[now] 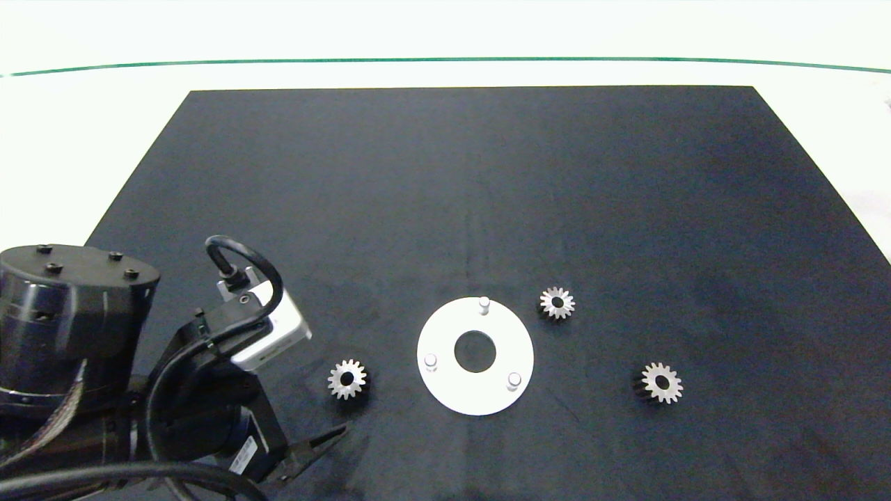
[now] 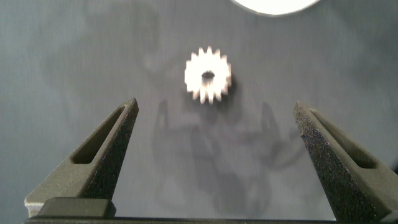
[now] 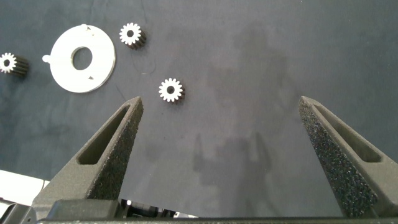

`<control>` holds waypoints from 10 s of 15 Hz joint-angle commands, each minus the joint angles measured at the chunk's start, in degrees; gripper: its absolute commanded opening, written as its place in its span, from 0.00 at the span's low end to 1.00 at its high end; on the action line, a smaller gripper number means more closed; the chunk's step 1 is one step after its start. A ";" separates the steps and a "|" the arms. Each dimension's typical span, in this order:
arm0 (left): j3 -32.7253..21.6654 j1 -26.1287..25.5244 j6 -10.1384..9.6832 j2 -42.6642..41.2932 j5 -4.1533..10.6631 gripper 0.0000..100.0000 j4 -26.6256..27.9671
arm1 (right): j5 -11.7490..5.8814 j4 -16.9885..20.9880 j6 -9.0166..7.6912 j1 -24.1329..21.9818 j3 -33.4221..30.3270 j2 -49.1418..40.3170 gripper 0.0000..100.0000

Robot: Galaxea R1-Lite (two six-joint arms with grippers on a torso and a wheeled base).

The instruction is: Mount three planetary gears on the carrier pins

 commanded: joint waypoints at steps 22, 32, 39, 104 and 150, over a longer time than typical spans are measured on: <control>-3.50 -0.23 0.48 13.90 1.50 1.00 -2.26 | 0.06 0.16 -0.13 0.19 0.53 -0.27 1.00; -5.26 0.21 0.30 16.18 1.50 0.95 -2.26 | 0.06 0.16 -0.13 0.19 0.97 -0.36 1.00; -5.61 1.09 0.39 16.36 1.59 0.82 -1.91 | 0.06 0.16 -0.22 0.19 0.97 -0.36 1.00; -23.81 -13.41 4.61 23.92 13.72 0.22 8.64 | 0.15 0.25 -0.04 2.56 5.01 -4.23 1.00; -31.54 -16.66 2.50 28.14 18.64 0.22 19.19 | 1.64 0.16 0.66 3.09 8.27 -6.51 1.00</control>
